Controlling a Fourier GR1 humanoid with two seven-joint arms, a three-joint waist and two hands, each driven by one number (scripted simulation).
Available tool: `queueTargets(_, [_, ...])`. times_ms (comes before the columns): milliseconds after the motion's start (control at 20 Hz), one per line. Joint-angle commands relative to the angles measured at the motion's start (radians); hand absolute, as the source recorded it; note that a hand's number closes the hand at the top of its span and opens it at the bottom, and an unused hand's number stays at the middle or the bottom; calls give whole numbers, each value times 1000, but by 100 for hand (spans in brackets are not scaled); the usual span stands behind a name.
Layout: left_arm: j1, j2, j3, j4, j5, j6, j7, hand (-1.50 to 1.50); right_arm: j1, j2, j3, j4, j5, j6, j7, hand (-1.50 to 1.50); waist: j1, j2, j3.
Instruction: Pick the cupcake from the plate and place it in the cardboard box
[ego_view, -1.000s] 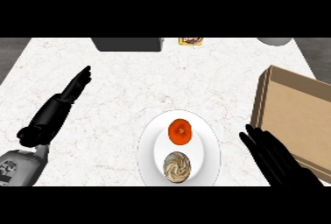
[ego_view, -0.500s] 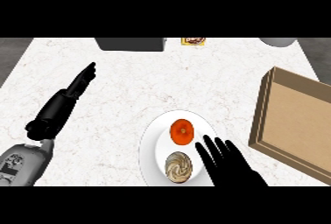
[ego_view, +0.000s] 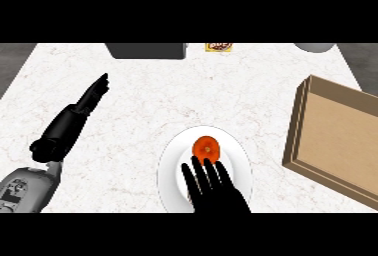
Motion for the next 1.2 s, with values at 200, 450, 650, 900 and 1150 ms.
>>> queueTargets(200, [-21, 13, 33, 19, 9, -36, 2, 0, -35, 170, 34, 160, 112, 116, 236, -150, -12, 0, 2])
queueTargets(450, [45, -17, 24, 54, -28, -29, -88, 0, -43, 172, -26, 216, 135, 107, 170, -150, -10, 3, 2])
queueTargets(650, [15, -39, 7, -23, -54, 0, 16, 0, -21, 173, -3, 230, 137, 127, 180, -150, -9, 0, 3])
queueTargets(900, [7, -43, 34, -40, -24, -22, 53, 0, -14, 173, 12, 359, 181, 57, 138, -150, -6, 1, 4])
queueTargets(1150, [24, -51, 54, -19, -52, -57, 1, 0, -29, 173, -47, 364, 151, 53, 93, -150, -5, 2, 4])
